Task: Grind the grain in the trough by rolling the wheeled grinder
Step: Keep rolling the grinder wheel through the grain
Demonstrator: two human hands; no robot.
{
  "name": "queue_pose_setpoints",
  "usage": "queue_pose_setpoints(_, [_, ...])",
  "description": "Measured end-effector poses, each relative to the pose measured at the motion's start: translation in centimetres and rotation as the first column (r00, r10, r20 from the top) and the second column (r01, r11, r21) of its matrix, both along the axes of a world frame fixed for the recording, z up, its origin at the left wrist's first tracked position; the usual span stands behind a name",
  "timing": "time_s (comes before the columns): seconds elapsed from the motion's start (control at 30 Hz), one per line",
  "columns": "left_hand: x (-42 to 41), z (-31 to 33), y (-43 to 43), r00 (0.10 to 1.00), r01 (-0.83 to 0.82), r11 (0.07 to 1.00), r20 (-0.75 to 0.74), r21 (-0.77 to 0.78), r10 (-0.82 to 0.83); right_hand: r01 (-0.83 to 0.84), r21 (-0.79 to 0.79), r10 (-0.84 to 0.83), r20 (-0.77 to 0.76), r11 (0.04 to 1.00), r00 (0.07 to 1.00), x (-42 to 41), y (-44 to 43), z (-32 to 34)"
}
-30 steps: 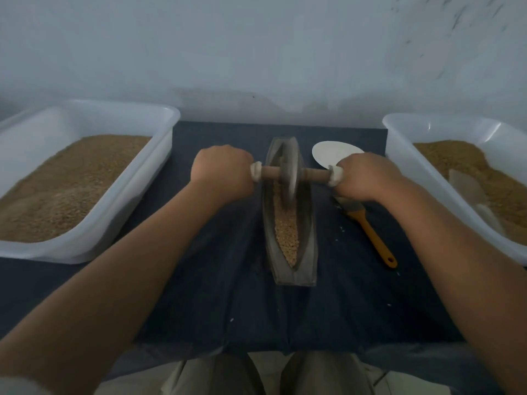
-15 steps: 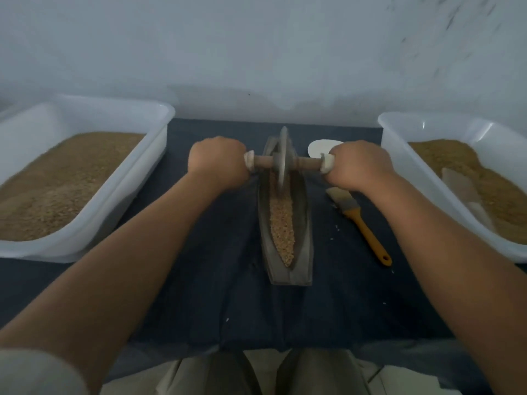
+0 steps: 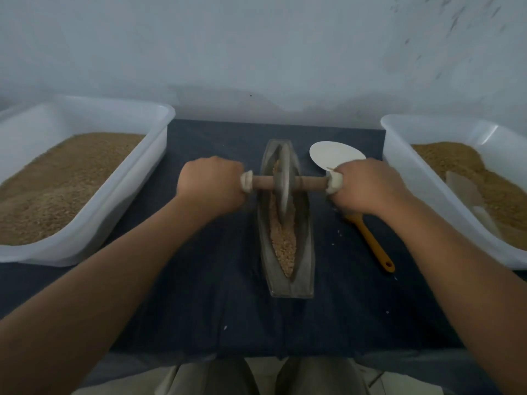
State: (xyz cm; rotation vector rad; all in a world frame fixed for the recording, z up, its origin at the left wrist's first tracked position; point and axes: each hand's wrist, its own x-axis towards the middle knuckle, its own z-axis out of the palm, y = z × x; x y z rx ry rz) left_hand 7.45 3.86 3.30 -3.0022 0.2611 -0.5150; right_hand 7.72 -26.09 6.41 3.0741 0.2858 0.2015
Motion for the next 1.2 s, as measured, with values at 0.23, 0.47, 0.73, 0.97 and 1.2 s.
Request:
queue_pose_setpoints(0.23, [1.2, 1.1, -0.7, 1.000, 0.003, 1.000, -0.013, -0.009, -0.003, -0.015, -0.013, 0.014, -0.048, 1.000, 0.999, 1.3, 0.5, 1.1])
queue_pose_setpoints(0.47, [-6.7, -0.7, 1.7, 0.972, 0.142, 0.989, 0.184, 0.042, -0.147, -0.042, 0.150, 0.113, -0.508, 0.988, 0.854, -5.0, -1.7, 1.9])
queue_pose_setpoints(0.73, [3.7, 1.3, -1.0, 1.000, -0.025, 0.997, 0.003, -0.077, 0.025, 0.004, 0.022, -0.007, 0.124, 1.000, 0.992, 1.7, 1.6, 1.2])
queue_pose_setpoints(0.97, [-5.3, -0.8, 1.5, 0.992, 0.103, 0.994, 0.074, 0.032, -0.105, -0.064, 0.086, 0.094, -0.411, 0.994, 0.907, -3.4, -1.0, 2.0])
queue_pose_setpoints(1.2, [-1.3, -0.6, 0.3, 1.000, -0.018, 0.999, 0.001, -0.040, 0.018, -0.072, 0.037, 0.071, 0.028, 0.997, 0.997, -0.1, -0.1, 0.3])
